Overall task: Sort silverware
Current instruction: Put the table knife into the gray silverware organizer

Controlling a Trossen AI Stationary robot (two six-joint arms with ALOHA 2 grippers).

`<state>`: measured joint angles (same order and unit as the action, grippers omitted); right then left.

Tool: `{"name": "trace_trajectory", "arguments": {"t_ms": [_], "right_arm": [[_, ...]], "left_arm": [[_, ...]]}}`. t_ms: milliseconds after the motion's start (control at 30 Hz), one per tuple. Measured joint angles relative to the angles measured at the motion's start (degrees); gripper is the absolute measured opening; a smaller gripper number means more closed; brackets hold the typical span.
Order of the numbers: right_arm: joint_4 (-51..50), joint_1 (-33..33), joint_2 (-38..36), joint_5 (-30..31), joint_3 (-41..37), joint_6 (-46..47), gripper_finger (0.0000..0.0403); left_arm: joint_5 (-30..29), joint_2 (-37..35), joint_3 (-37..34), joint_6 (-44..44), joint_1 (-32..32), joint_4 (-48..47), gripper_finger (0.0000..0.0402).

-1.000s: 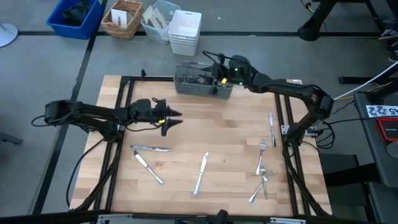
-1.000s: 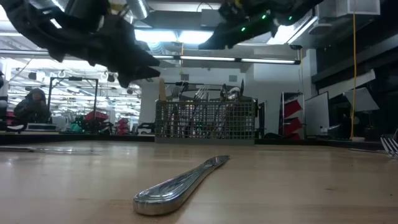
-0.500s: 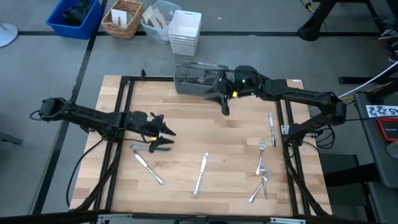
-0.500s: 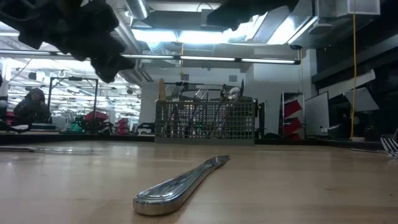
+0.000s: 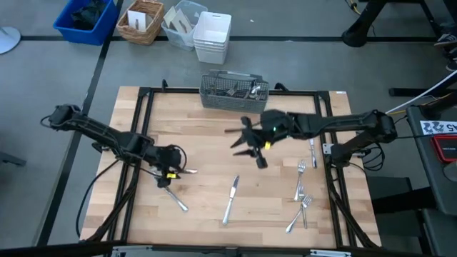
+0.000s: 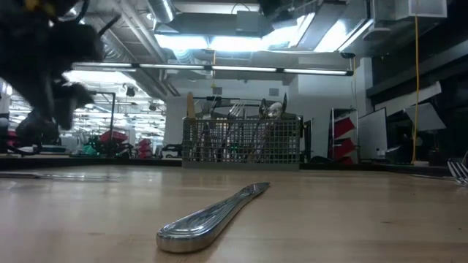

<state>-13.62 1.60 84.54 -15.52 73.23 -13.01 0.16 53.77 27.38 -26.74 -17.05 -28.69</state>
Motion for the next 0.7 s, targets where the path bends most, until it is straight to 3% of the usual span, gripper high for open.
{"name": "trace_trajectory", "arguments": {"t_ms": [267,700], "right_arm": [[2.18,6.56,3.48,6.39,0.0,-0.05,0.0127],[9.84,9.65,11.5,8.03,0.0,1.3,0.0127]], "left_arm": [[-4.09,3.51,-0.04,-6.11,-2.87,-12.12,0.0184],[-10.51,15.08,0.02,-1.06,-4.05,-11.71,0.0184]]}}
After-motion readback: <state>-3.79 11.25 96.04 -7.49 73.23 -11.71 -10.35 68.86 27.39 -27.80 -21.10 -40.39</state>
